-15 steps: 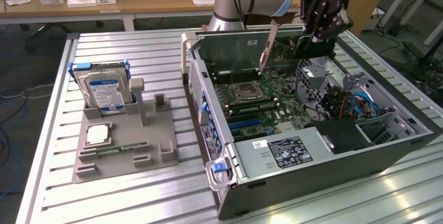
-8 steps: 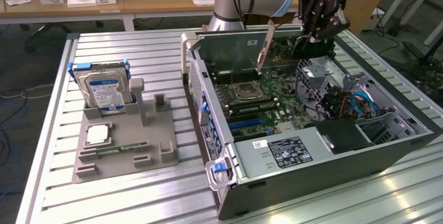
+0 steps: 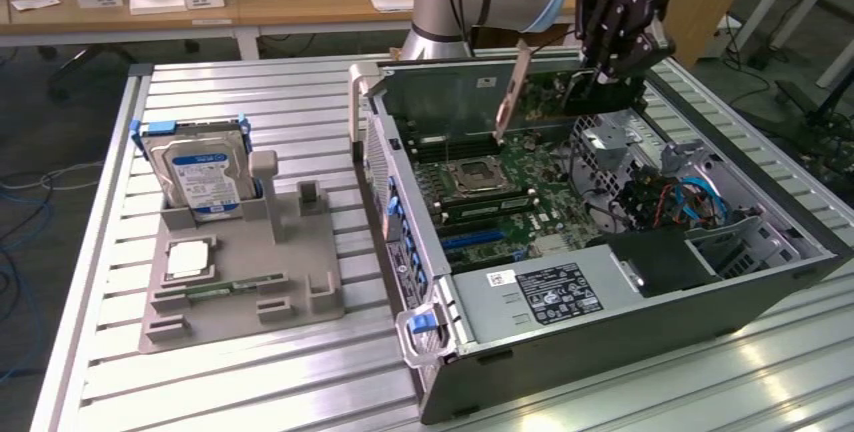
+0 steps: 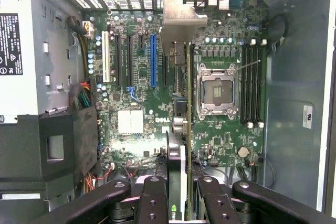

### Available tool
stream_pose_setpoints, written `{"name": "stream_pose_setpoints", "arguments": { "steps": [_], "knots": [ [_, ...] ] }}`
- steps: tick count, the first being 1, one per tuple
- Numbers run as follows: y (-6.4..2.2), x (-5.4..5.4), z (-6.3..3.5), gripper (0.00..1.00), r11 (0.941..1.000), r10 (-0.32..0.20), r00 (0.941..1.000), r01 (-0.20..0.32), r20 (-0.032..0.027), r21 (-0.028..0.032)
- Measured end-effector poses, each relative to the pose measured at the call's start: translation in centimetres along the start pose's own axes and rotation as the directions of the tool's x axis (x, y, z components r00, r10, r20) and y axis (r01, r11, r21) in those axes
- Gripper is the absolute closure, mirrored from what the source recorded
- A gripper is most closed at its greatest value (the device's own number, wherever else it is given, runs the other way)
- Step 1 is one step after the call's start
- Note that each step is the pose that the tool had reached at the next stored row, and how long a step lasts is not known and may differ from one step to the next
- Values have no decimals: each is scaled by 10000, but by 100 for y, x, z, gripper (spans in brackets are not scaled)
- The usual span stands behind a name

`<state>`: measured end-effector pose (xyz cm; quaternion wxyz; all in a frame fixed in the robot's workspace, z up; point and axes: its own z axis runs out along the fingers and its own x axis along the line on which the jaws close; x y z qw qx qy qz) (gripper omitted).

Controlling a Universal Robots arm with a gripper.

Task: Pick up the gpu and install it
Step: 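Insert the gpu into the slot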

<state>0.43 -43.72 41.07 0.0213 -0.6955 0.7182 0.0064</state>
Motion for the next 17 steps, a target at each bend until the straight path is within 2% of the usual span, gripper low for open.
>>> {"name": "stream_pose_setpoints", "arguments": {
  "steps": [17],
  "knots": [
    [2, 5, 43, 73, 10000, 0, 10000, 0, 0, 0]
  ]
}}
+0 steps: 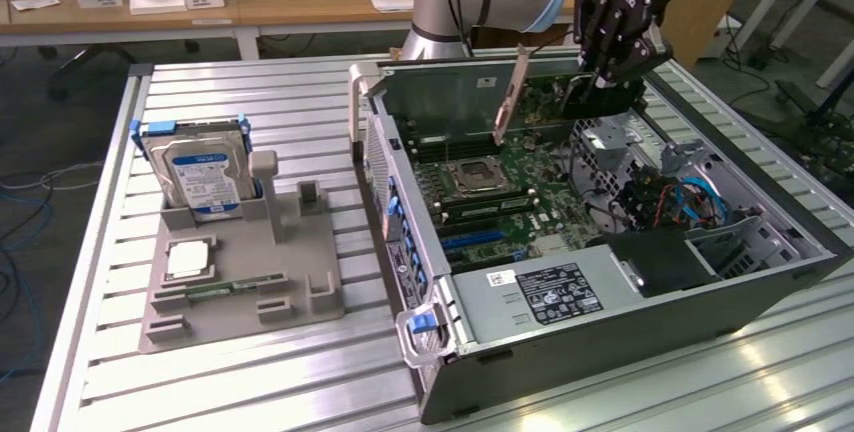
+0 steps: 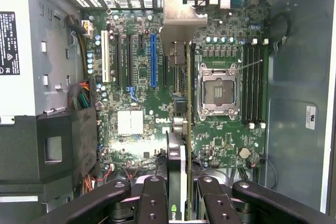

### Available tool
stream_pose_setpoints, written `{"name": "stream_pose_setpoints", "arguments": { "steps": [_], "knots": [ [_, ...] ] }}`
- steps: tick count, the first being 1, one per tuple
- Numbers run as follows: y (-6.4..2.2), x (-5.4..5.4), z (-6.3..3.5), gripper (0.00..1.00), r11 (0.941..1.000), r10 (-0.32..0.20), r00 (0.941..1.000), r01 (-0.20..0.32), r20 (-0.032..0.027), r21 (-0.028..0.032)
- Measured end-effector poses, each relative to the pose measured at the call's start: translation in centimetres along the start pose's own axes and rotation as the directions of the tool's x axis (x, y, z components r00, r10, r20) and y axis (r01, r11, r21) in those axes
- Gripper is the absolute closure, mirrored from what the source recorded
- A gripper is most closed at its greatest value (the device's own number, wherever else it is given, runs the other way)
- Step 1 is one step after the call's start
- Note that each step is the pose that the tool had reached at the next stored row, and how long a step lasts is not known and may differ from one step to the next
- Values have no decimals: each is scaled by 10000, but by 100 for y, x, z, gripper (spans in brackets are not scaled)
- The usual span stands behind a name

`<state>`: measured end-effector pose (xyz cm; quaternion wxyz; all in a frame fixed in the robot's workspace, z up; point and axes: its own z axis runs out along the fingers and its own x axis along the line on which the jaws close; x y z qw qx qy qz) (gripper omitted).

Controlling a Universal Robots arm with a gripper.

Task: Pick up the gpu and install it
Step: 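Insert the gpu into the slot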

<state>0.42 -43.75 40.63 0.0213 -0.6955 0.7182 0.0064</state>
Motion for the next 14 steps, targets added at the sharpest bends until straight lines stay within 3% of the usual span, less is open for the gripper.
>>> {"name": "stream_pose_setpoints", "arguments": {
  "steps": [9, 14],
  "knots": [
    [0, 10, 2, 73, 10000, 2, 10000, -2, 1, 1],
    [1, 14, 71, 73, 10000, 0, 10000, 0, 1, 0]
  ]
}}
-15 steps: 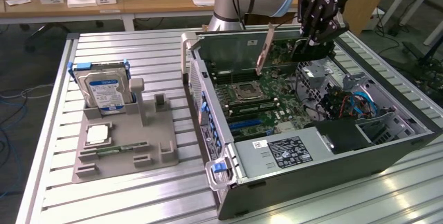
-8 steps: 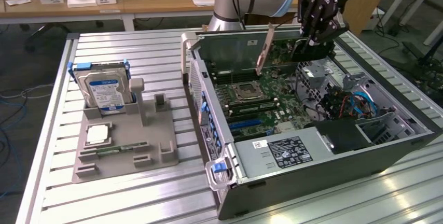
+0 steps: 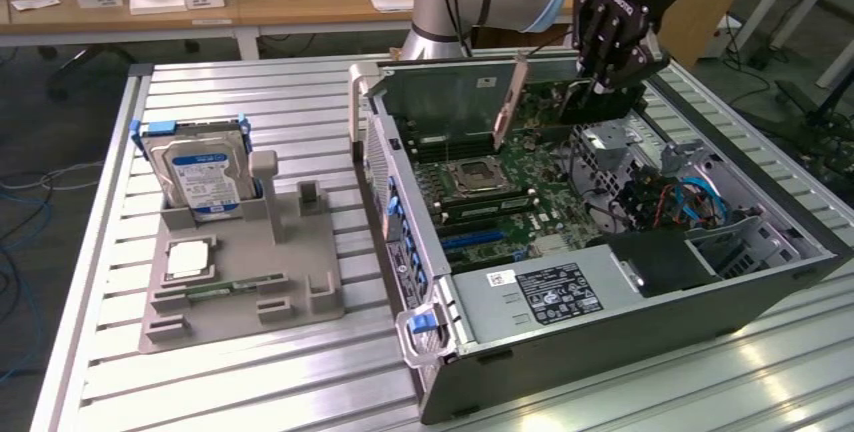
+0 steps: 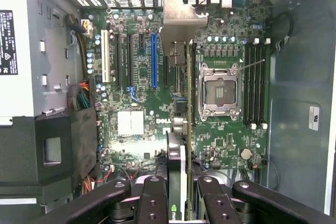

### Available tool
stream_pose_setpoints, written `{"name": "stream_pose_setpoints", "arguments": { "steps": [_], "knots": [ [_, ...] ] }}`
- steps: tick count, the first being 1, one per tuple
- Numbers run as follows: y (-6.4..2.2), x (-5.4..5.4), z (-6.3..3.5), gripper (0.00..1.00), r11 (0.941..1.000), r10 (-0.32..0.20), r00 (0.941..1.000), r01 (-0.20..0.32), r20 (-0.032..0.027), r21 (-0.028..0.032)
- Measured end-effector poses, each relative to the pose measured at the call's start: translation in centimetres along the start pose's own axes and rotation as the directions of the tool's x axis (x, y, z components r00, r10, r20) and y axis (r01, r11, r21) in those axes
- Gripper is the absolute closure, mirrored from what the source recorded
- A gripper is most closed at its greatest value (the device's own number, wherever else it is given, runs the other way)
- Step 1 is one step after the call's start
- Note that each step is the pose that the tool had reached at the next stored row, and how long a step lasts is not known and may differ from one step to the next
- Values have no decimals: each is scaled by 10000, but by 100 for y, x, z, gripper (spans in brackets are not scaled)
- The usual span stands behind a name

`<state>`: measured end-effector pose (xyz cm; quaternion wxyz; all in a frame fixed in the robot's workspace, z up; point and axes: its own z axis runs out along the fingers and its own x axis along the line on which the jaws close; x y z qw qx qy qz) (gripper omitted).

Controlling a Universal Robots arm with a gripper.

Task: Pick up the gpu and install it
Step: 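Insert the gpu into the slot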

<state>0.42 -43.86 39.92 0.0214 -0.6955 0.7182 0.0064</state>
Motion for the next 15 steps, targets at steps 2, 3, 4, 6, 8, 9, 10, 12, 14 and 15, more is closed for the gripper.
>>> {"name": "stream_pose_setpoints", "arguments": {
  "steps": [2, 3, 4, 6, 8, 9, 10, 12, 14, 15],
  "knots": [
    [1, 2, 33, 73, 10000, 0, 10000, 0, 1, 0],
    [1, 2, 49, 73, 10000, 0, 10000, 0, 0, 0],
    [1, 3, 61, 73, 10000, 0, 10000, 0, 1, 0],
    [1, 3, 78, 73, 10000, 0, 10000, 0, 0, 0],
    [2, 4, 88, 73, 10000, -1, 10000, 1, 0, 0],
    [3, 4, 92, 73, 10000, -1, 10000, 1, 0, 0],
    [4, 4, 97, 73, 10000, 0, 10000, 0, 0, -1],
    [6, 5, 105, 73, 10000, 1, 10000, -1, 1, 0],
    [7, 5, 114, 73, 10000, 1, 10000, -1, 0, 0],
    [7, 5, 117, 73, 10000, 2, 10000, -2, -1, 0]
  ]
}}
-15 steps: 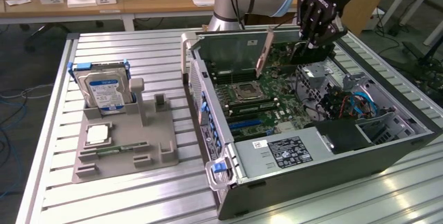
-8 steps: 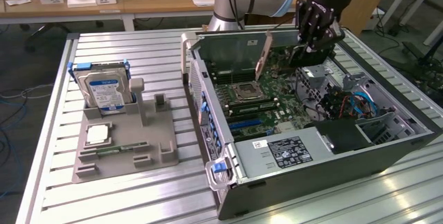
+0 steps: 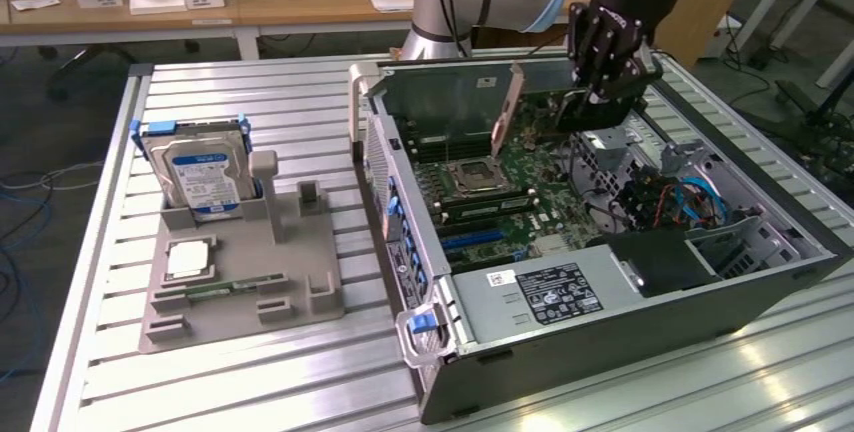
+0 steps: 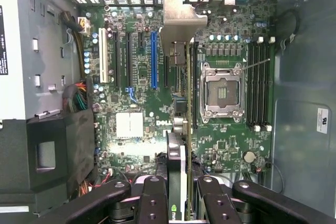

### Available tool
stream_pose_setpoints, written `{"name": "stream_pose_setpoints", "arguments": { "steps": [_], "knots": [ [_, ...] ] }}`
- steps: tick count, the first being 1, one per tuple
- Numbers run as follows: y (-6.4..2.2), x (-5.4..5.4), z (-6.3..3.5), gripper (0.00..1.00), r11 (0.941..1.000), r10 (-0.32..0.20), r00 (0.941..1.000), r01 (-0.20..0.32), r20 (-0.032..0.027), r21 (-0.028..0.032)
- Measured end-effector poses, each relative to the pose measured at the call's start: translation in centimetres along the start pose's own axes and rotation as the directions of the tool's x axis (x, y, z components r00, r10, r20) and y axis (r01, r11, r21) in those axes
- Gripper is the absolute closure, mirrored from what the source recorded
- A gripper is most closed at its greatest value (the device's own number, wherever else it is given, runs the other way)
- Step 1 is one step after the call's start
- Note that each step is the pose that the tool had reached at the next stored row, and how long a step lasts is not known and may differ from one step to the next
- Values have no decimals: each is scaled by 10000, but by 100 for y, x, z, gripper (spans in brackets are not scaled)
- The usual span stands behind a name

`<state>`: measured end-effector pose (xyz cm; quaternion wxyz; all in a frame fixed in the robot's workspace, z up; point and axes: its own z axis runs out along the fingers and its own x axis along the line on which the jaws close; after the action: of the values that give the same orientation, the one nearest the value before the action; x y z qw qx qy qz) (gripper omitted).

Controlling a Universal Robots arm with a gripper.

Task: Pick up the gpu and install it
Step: 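Insert the gpu into the slot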

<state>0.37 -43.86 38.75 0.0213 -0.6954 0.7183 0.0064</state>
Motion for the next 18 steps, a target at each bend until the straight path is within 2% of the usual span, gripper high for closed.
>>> {"name": "stream_pose_setpoints", "arguments": {
  "steps": [18],
  "knots": [
    [2, 3, 64, 73, 10000, 1, 10000, -1, 1, 0]
  ]
}}
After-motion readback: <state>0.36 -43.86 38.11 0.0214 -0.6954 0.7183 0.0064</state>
